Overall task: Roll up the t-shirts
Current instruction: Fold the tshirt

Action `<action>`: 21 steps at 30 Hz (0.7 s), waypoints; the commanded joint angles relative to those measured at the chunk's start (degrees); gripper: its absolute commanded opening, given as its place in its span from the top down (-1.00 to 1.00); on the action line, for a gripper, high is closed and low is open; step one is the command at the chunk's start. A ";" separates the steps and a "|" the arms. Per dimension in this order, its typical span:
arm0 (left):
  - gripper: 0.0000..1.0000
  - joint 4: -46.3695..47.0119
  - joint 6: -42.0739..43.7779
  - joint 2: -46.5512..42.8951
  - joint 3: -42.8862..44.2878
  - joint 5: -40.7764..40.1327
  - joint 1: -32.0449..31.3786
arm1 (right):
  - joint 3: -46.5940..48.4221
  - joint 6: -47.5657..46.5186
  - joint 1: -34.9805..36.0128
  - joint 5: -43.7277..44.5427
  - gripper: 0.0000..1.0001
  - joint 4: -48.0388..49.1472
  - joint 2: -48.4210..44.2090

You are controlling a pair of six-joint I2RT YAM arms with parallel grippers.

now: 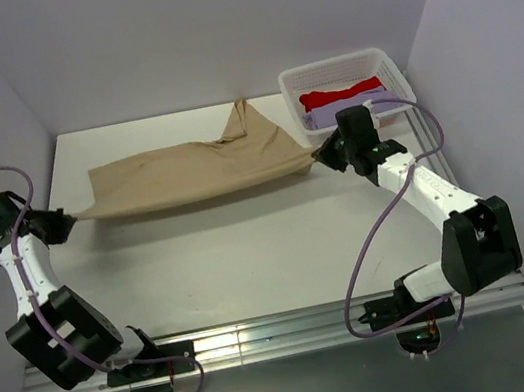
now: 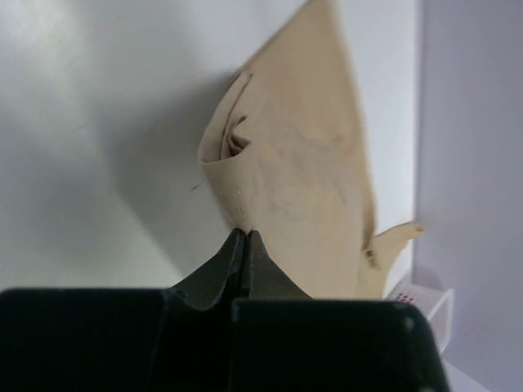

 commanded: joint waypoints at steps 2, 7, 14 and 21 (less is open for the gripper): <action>0.99 -2.75 4.13 0.28 -2.21 0.32 2.21 | -2.20 -2.83 -1.49 1.26 1.00 -1.58 -3.63; 0.99 -0.91 4.92 -1.83 -10.62 -0.03 2.38 | -10.09 -3.01 -1.49 0.56 1.00 0.34 -6.53; 0.99 -0.47 6.42 -5.17 -19.52 -3.02 2.30 | -19.78 -2.83 -1.32 -1.64 1.00 3.34 -9.78; 0.99 -0.47 3.70 -13.41 -25.15 -0.29 2.03 | -26.98 -2.04 -1.23 -0.58 1.00 4.04 -14.53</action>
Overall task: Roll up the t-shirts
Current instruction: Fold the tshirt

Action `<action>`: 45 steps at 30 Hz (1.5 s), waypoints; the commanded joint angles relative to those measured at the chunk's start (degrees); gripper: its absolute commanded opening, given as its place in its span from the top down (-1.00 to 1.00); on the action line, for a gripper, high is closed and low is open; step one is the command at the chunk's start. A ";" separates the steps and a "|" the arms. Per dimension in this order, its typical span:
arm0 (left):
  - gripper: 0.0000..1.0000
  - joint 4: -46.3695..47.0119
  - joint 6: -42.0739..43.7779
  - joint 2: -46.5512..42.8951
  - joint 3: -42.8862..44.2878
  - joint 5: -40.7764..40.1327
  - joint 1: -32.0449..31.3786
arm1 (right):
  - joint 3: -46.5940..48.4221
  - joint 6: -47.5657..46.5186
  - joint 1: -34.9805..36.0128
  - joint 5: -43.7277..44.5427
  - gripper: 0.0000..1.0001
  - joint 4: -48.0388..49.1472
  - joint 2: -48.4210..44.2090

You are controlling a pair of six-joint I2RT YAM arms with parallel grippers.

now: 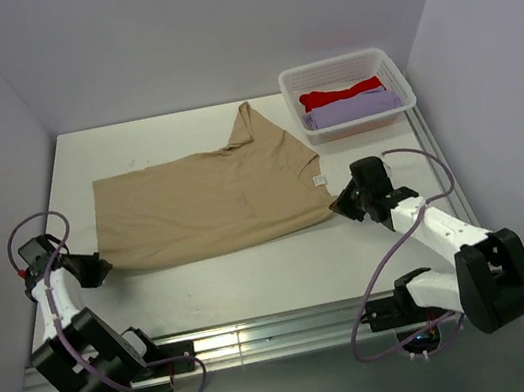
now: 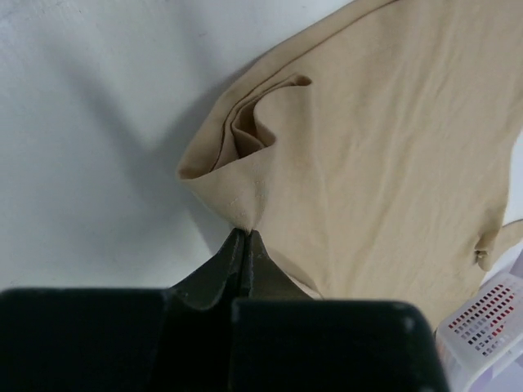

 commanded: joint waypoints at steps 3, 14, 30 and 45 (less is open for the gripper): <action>0.99 0.71 -1.77 -7.56 -1.40 -1.08 0.11 | -3.02 0.02 -0.49 1.27 1.00 2.49 -3.72; 0.99 -1.58 -1.95 -4.31 -0.43 -1.88 0.11 | -9.27 2.65 -0.49 2.33 1.00 3.55 -6.00; -0.16 -2.98 1.12 -5.89 2.11 2.43 0.02 | -9.71 3.27 -0.49 5.75 0.16 -0.75 -15.40; -0.99 2.25 8.41 -6.08 13.37 12.31 1.87 | 5.13 -14.12 0.47 -0.74 0.14 0.83 -7.25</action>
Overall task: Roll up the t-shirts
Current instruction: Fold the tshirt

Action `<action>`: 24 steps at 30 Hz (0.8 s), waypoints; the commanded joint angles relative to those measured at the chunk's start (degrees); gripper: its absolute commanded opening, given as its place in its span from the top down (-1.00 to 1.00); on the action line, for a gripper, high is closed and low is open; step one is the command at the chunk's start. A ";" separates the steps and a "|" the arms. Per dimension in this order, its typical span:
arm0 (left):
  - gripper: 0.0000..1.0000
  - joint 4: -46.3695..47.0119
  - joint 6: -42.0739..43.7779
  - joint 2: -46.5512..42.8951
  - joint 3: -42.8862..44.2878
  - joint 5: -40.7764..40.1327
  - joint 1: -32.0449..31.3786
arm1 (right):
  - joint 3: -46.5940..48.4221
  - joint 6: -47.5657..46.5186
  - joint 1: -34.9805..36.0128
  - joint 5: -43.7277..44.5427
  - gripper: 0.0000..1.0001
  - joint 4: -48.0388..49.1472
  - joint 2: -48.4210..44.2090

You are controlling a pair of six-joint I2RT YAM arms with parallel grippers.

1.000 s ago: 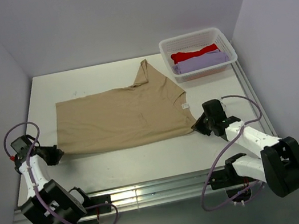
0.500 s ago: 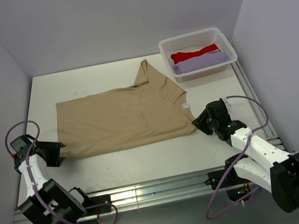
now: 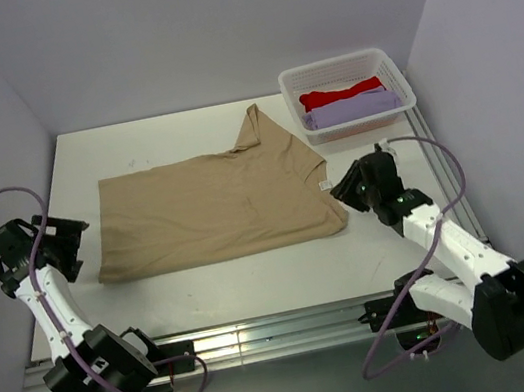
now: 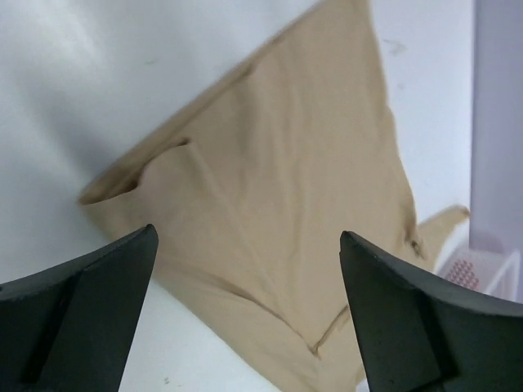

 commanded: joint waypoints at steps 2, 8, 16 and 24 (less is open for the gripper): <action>-0.99 8.76 3.87 1.93 3.51 10.99 -2.14 | 11.34 -9.19 2.08 -2.08 0.14 0.71 7.50; -0.95 12.27 3.62 7.73 7.65 3.25 -17.07 | 23.99 -15.96 8.67 4.69 0.14 -2.38 21.65; -0.80 19.48 0.71 19.15 11.24 -1.93 -37.88 | 41.22 -23.00 12.01 8.99 0.20 -8.87 41.84; -0.79 21.33 1.33 34.09 18.10 -4.92 -49.60 | 50.11 -23.79 12.28 9.44 0.17 -11.69 53.29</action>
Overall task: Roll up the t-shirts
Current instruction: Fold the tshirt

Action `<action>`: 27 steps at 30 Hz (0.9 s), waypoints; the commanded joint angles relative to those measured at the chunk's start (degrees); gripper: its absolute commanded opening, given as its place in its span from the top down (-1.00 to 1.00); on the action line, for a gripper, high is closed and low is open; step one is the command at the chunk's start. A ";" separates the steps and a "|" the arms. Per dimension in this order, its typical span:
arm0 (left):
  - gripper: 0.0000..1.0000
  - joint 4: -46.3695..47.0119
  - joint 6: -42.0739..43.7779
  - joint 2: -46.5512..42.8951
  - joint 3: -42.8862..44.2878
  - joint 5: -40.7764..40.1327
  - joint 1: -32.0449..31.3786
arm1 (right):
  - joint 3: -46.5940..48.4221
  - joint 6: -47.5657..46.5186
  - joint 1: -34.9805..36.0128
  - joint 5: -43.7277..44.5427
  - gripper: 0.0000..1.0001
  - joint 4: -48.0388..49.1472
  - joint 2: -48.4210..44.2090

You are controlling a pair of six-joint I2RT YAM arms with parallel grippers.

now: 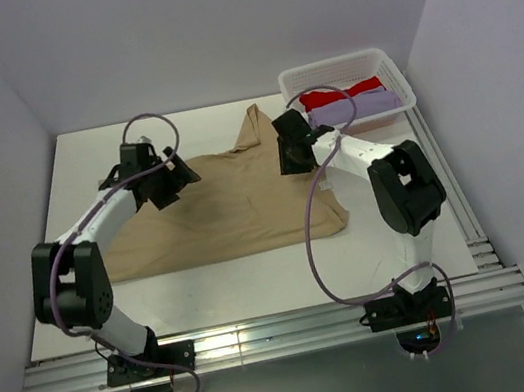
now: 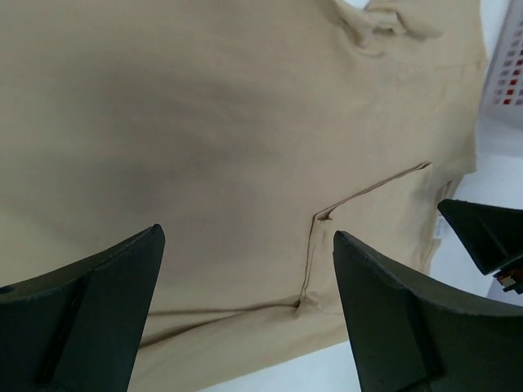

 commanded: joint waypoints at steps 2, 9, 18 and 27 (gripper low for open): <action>-0.79 2.88 0.21 5.98 6.14 -2.46 -4.52 | 6.96 -1.65 0.19 2.16 0.18 -3.41 4.48; -0.77 2.88 0.04 14.24 11.85 -3.60 -9.88 | 10.39 -0.60 -0.16 3.92 0.18 -4.64 10.02; -0.72 3.85 -1.63 19.52 15.63 -4.83 -14.63 | 11.45 0.02 -1.74 3.39 0.24 -4.64 11.87; -0.54 4.12 -2.60 21.81 16.43 -4.82 -17.44 | 11.80 0.02 -1.92 2.78 0.35 -4.38 12.66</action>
